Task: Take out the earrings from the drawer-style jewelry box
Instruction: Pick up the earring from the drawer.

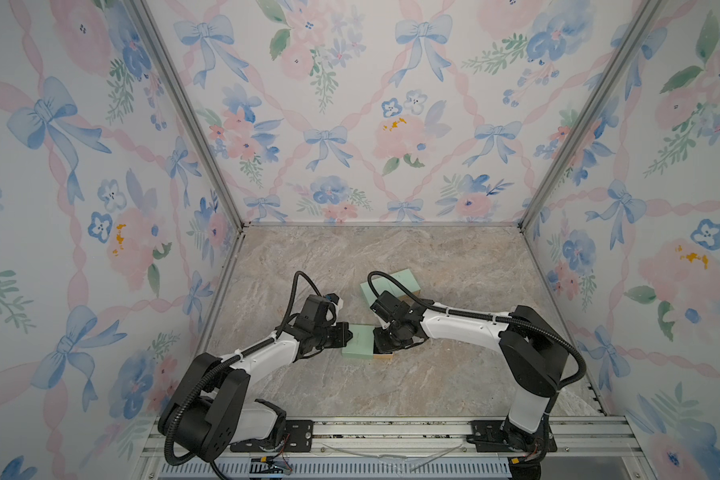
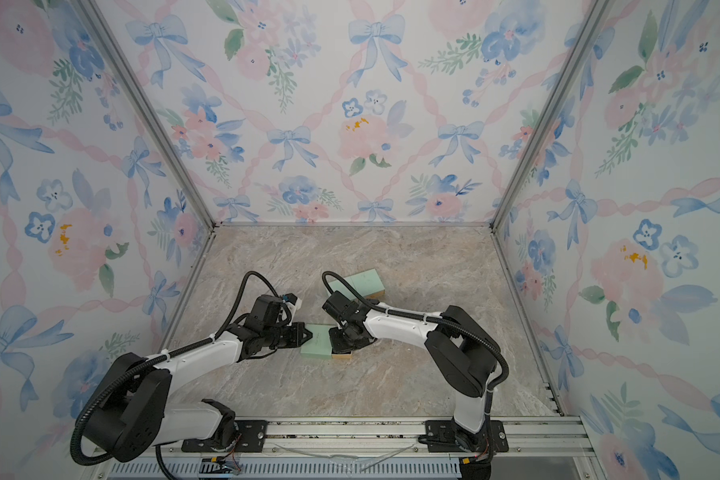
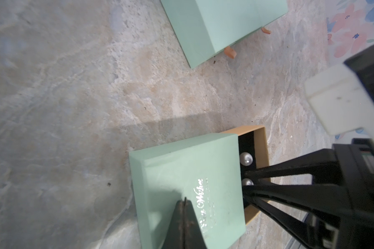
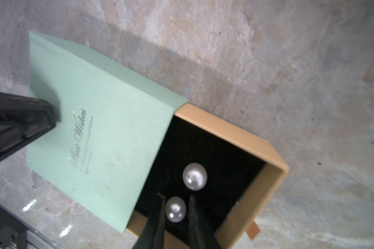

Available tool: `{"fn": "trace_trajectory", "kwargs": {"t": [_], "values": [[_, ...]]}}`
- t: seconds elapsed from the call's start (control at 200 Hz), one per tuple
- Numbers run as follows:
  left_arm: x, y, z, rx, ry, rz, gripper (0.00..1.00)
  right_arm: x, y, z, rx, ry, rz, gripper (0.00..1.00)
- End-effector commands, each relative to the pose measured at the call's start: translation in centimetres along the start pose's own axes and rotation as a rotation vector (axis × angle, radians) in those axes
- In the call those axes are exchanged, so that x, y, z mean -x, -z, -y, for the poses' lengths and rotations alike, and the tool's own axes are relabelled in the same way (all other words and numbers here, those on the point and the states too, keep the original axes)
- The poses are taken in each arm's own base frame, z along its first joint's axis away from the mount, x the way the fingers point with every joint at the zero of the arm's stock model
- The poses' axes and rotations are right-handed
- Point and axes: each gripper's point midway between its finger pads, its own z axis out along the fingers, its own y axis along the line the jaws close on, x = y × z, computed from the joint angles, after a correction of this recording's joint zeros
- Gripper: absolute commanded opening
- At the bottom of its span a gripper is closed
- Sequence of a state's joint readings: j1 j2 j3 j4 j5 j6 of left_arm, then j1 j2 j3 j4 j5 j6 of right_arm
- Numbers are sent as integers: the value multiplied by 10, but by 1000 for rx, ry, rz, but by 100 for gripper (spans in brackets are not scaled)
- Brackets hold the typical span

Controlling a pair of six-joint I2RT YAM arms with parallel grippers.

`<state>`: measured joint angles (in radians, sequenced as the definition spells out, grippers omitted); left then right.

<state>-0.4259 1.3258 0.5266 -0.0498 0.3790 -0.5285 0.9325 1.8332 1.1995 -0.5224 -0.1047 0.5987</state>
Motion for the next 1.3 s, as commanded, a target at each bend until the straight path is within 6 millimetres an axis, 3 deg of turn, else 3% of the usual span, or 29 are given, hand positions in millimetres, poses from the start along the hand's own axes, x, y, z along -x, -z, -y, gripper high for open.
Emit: {"fn": "trace_trajectory", "kwargs": {"t": [0.0,0.36,1.295], "values": [[-50,-6,-54,216,81,-141,0,-1,-3,-4,6,-4,-14,21],[-51,-7,-55,219,82,-144,0,-2,-4,-3,5,-7,-14,16],[-52,-7,-56,222,82,-146,0,5,20,4,51,-40,52,11]]}}
